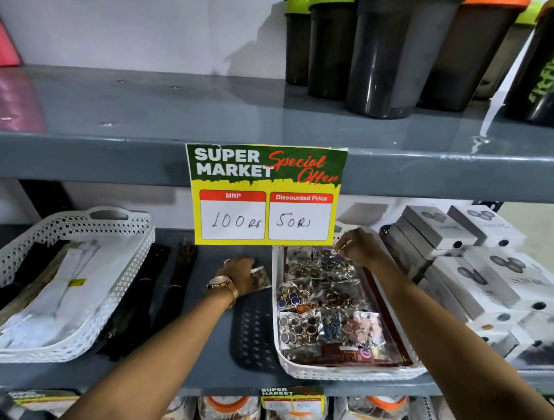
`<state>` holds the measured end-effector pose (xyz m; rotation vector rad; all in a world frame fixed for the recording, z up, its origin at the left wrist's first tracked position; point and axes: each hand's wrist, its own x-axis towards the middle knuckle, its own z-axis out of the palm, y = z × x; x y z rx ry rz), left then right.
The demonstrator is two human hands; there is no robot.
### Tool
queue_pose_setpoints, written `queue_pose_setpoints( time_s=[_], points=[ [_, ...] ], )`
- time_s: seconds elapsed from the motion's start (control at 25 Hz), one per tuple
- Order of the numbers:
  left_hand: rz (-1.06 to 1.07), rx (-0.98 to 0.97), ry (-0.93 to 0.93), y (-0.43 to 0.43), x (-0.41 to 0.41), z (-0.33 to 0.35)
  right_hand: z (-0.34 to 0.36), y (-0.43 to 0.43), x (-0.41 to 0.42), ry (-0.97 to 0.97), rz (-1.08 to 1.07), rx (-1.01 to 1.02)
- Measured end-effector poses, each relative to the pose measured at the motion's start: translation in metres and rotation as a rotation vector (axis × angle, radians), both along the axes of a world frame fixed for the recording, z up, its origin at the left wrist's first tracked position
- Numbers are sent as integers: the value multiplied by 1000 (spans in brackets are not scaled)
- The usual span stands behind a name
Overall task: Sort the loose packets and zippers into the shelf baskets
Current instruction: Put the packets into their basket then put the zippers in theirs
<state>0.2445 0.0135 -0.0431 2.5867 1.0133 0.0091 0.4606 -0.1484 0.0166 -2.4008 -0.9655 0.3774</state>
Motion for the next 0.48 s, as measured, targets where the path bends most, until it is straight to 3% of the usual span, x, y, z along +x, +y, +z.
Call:
queue_pose_setpoints(
  time_s=[0.12, 0.28, 0.4, 0.48],
  points=[
    [7, 24, -50, -1, 8, 4, -15, 1, 0, -18, 63, -50],
    [105, -176, -115, 6, 3, 17, -15, 0, 3, -5, 35, -37],
    [228, -364, -390, 15, 4, 29, -5, -2, 1, -148, 33, -31],
    [261, -415, -542, 12, 4, 44, 9, 2, -4, -149, 67, 117]
  ],
)
